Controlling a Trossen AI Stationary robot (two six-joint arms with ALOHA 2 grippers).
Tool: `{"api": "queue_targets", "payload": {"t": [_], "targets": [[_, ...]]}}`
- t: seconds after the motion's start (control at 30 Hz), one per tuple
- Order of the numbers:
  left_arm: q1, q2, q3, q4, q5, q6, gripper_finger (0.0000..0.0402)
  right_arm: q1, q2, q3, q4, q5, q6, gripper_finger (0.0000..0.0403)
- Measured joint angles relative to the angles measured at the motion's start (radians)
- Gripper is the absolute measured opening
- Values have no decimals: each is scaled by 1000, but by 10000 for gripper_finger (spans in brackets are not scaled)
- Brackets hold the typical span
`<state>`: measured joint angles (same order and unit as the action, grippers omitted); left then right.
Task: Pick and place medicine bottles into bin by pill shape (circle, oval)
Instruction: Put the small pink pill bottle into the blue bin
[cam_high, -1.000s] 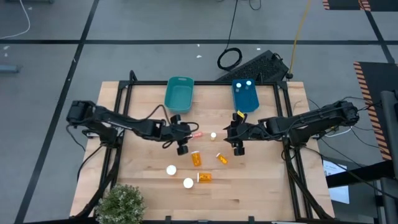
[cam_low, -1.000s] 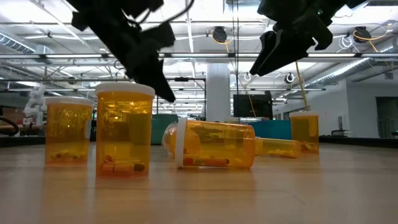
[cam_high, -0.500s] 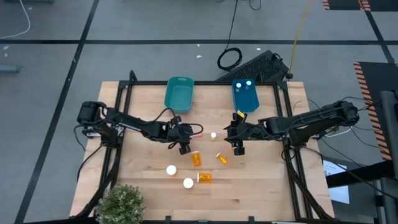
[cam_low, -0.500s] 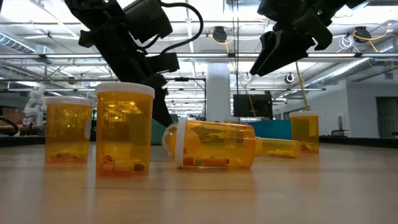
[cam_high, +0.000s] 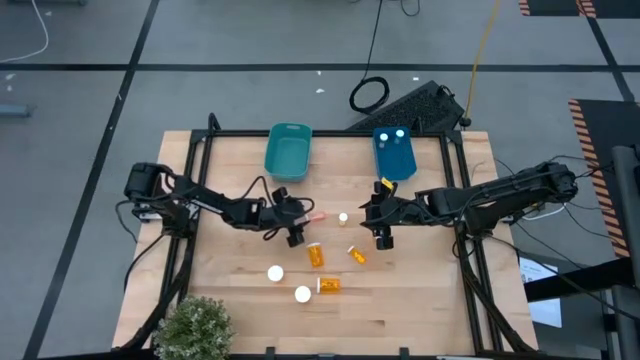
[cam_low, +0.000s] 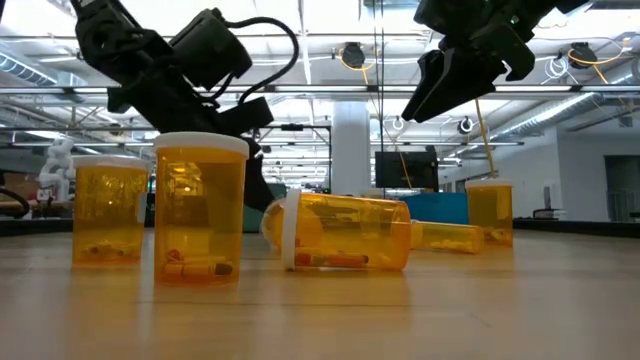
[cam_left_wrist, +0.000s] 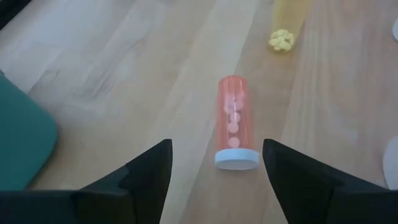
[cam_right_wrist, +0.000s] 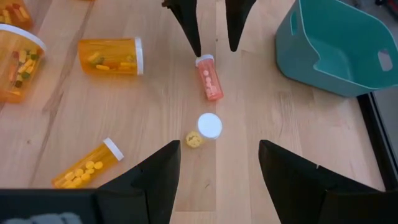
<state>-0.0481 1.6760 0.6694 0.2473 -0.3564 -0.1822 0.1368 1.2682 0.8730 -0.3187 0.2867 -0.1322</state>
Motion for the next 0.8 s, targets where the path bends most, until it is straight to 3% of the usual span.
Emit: {"api": "queue_targets", "payload": {"t": [0.27,0.5,0.8], "targets": [[9,95,-17,141,65,7,255,0,0,0,15,0,-12,210],[9,147,-17,184,49,12,252,0,0,0,26,0,-24,210],[9,140,-19,172,51,16,175,0,0,0,26,0,-30,210]]}}
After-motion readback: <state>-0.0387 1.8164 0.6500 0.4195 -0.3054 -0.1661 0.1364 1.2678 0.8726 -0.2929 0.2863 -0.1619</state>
